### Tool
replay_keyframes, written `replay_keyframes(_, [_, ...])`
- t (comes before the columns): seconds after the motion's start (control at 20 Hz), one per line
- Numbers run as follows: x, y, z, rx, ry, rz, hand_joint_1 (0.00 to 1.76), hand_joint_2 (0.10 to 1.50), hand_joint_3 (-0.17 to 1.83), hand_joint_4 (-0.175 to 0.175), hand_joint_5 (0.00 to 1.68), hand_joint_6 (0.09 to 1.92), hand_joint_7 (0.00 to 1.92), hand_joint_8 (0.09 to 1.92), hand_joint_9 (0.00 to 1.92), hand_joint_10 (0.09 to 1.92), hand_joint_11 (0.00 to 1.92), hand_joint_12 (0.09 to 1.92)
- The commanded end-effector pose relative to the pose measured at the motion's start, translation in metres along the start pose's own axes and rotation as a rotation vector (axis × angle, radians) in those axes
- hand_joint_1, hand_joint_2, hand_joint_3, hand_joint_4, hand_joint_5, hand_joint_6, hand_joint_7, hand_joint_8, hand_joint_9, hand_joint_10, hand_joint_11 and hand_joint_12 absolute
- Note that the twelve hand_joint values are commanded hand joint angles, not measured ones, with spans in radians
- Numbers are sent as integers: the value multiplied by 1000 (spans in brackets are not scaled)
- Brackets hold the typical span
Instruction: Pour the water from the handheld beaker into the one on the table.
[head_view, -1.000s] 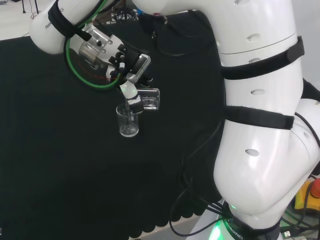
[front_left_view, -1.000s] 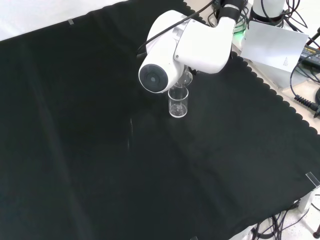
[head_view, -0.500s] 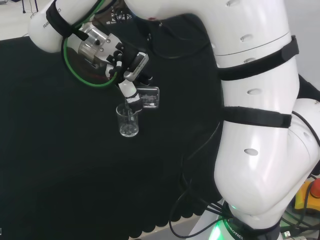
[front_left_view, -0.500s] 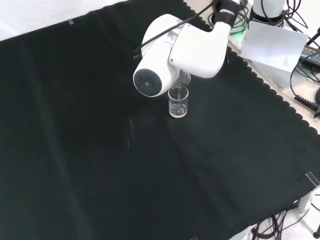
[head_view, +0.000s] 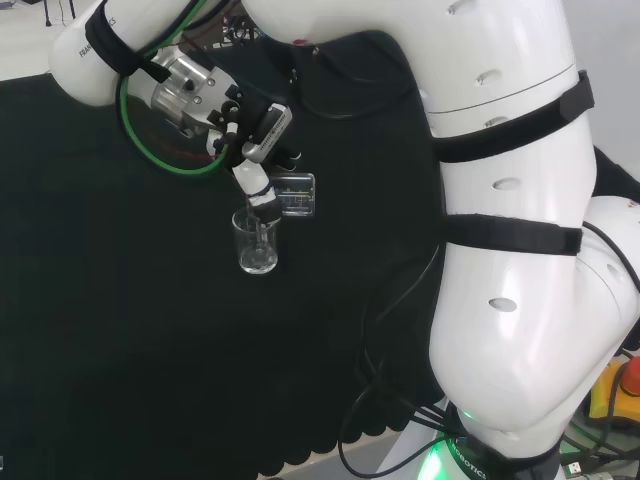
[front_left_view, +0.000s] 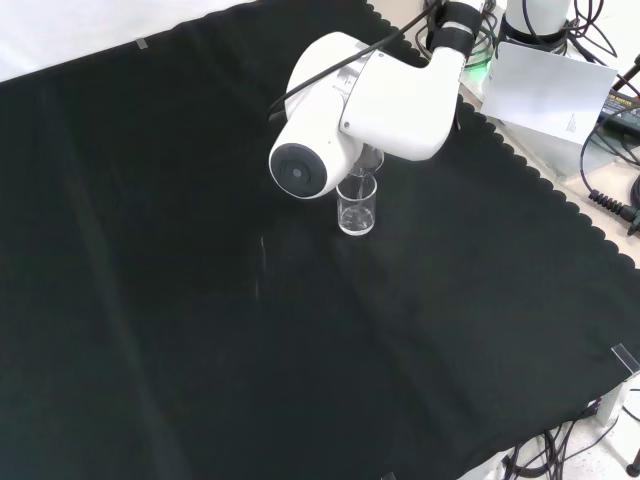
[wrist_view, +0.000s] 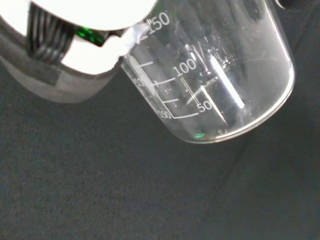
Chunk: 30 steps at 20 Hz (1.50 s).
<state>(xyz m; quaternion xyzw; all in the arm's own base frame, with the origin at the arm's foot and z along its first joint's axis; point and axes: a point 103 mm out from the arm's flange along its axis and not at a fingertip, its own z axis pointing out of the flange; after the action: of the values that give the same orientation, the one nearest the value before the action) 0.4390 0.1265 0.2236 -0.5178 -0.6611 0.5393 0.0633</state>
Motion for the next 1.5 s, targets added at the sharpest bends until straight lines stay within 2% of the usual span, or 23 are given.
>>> replay_keyframes(0.05, [1,1,-1,19,-5,4,1130,660,729,100,1191,853,1666,233,1802,87,1607,565])
replay_keyframes(0.4, [4,2,-2,44,-12,5,1129,661,729,100,1189,856,1665,237,1802,87,1607,566])
replay_keyframes(1.5, [10,-3,-8,58,-19,14,1128,661,731,103,1187,861,1659,253,1804,87,1609,568])
